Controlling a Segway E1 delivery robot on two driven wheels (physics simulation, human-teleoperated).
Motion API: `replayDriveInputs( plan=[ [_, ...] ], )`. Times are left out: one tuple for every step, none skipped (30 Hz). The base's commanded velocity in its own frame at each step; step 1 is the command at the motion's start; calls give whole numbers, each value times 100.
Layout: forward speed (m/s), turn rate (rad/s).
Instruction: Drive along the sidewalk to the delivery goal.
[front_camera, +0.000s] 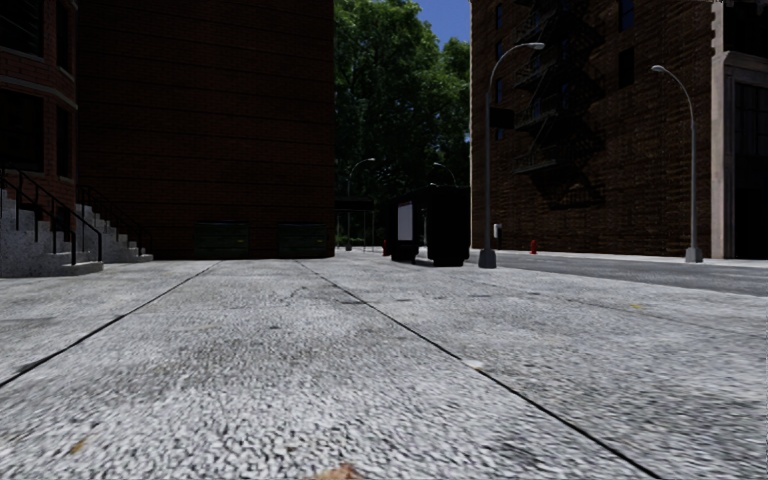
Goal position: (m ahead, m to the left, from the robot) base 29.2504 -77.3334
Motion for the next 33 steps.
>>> replayDriveInputs(
  plan=[
    [200,25],
    [200,26],
    [200,26],
    [200,26],
    [200,27],
    [200,27],
    [200,27],
    [200,27],
    [200,27],
    [200,27],
    [200,27],
    [200,27],
    [200,25],
    [200,25],
    [200,25],
    [200,22],
    [200,5],
    [200,5],
    [200,0],
    [200,0],
    [200,0],
    [200,0],
    [200,0],
    [200,0],
    [200,0],
    [200,0],
    [200,0],
    [200,0],
    [200,0],
    [200,0],
    [200,0],
    [200,0],
    [200,0]
  ],
)
